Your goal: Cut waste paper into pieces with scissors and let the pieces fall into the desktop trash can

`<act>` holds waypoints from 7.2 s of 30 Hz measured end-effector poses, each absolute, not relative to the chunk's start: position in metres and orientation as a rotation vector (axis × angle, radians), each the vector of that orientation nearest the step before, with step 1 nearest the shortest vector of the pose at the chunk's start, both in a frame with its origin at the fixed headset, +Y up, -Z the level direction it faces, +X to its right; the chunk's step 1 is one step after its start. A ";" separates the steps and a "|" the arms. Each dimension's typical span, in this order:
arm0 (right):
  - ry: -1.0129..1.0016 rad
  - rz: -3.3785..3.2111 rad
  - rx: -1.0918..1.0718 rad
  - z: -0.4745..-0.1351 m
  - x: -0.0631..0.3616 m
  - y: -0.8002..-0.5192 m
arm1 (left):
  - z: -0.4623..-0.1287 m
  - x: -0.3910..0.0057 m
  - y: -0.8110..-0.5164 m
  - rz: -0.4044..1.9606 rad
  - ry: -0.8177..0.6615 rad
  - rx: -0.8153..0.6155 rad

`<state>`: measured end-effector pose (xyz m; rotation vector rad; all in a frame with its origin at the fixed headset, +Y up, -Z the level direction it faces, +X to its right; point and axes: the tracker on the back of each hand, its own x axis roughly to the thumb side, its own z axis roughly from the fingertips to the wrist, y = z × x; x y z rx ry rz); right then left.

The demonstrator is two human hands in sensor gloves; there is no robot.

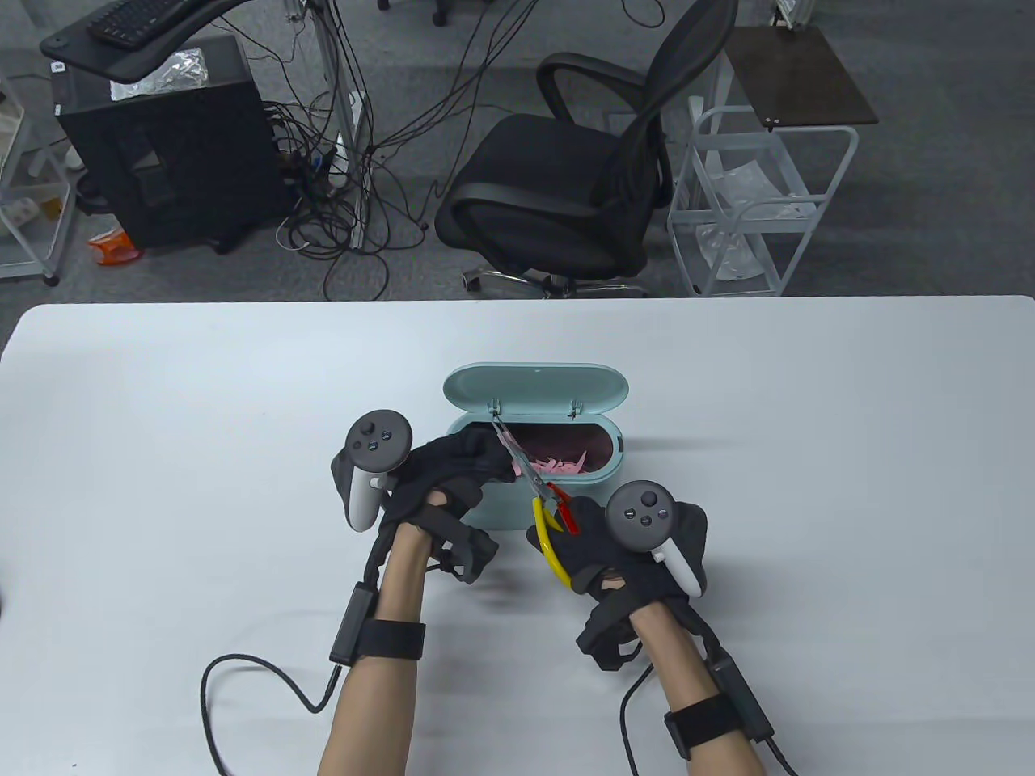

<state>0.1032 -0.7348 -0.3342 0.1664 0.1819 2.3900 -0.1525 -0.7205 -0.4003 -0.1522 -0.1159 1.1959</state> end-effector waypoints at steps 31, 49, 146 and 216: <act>0.067 2.232 0.078 -0.319 0.148 -0.734 | -0.382 -0.136 -0.696 0.745 0.001 0.296; 0.027 2.233 0.084 -0.312 0.168 -0.725 | -0.342 -0.156 -0.676 0.472 -0.158 0.239; 0.278 3.360 -0.670 -0.307 0.193 -0.766 | -0.292 -0.234 -0.723 0.264 -0.129 0.032; -0.308 3.235 0.537 -0.338 0.013 -0.712 | -0.294 -0.227 -0.722 0.238 -0.149 0.008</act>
